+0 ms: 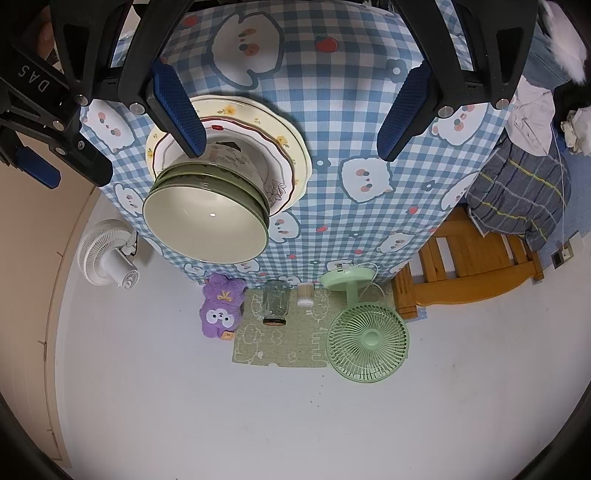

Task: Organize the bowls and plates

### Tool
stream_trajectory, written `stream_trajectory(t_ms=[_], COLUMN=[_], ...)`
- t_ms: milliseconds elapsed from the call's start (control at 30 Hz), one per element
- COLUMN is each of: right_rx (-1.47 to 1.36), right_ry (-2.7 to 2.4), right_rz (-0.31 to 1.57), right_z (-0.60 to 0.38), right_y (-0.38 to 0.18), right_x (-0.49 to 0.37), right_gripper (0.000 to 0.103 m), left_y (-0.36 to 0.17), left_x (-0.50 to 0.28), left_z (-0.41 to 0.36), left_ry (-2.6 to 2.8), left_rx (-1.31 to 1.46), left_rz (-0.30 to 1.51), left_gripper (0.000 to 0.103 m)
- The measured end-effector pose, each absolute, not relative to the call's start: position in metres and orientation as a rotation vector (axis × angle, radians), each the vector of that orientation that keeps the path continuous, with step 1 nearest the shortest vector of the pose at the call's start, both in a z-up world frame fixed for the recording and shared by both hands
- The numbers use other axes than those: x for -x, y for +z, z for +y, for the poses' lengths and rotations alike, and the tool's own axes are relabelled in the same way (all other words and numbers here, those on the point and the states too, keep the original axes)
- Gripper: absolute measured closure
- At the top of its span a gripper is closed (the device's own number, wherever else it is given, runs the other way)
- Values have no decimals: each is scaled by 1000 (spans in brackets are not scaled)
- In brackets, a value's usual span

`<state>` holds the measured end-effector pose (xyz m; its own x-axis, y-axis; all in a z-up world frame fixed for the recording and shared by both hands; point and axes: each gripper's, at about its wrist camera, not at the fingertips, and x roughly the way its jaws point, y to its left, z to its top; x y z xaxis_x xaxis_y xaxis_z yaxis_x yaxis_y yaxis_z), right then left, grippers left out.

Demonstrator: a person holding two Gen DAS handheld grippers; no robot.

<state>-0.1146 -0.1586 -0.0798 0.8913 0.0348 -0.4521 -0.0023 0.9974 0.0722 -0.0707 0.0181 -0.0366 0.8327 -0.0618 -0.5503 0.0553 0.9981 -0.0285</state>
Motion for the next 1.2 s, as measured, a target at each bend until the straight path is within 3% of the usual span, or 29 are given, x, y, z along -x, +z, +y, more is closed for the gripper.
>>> stream_trajectory(t_ms=[1200], right_rx=[-62], right_ry=[10], right_rz=[468], right_z=[-158], right_y=[-78], right_x=[114], right_gripper=[12], left_y=[-37], left_x=[70], left_z=[24], left_ry=[-45], left_rx=[22], left_rz=[573], left_gripper=[0])
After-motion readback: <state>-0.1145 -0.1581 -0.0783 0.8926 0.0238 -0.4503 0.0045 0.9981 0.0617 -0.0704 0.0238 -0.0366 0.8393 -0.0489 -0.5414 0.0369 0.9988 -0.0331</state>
